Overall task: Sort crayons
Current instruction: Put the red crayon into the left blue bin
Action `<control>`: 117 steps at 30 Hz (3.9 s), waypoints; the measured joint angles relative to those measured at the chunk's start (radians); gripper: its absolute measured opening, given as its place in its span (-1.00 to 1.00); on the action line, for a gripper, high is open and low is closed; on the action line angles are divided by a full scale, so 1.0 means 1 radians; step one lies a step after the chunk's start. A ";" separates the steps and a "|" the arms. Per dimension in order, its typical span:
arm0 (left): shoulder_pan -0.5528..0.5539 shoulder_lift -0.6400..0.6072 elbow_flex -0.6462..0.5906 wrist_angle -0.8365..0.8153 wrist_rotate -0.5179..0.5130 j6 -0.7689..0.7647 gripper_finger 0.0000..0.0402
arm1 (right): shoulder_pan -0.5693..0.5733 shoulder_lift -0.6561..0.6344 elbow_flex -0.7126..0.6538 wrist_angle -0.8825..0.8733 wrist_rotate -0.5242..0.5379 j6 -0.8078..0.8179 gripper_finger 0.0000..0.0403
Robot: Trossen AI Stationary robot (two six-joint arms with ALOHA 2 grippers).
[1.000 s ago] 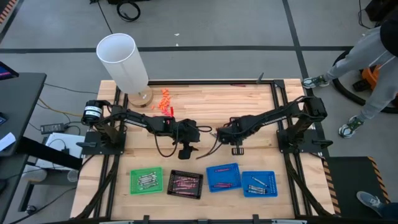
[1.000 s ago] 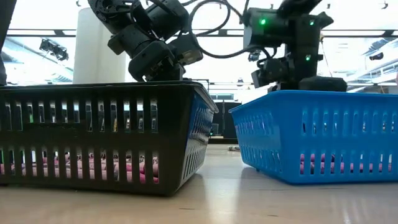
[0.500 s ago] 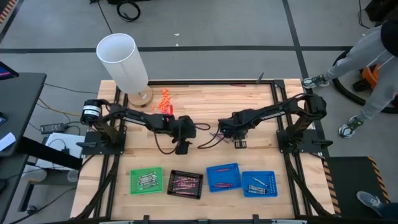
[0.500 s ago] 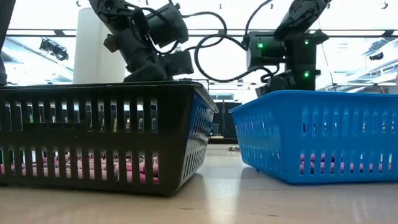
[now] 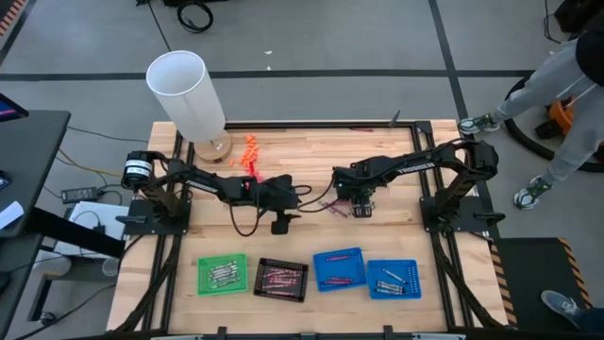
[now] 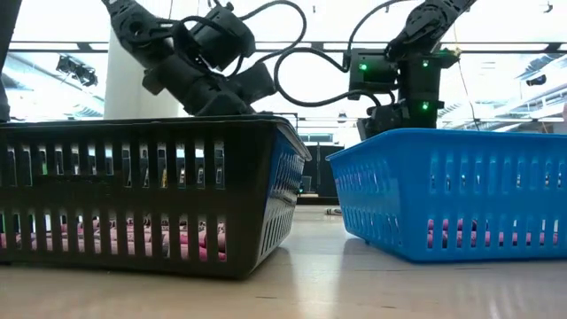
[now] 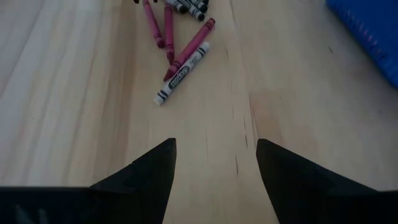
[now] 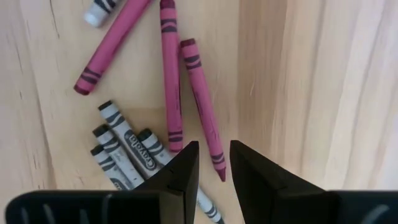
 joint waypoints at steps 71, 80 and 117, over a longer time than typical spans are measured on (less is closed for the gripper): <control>0.035 -0.217 -0.328 0.519 -0.110 -0.032 0.17 | 0.266 0.002 0.179 -0.011 -0.599 0.487 -0.82; 0.035 -0.217 -0.328 0.519 -0.109 -0.032 0.17 | 0.370 0.002 0.158 0.109 -0.585 0.597 -0.76; 0.032 -0.217 -0.328 0.548 -0.106 -0.032 0.17 | 0.246 0.003 0.139 -0.031 -0.079 0.442 -0.69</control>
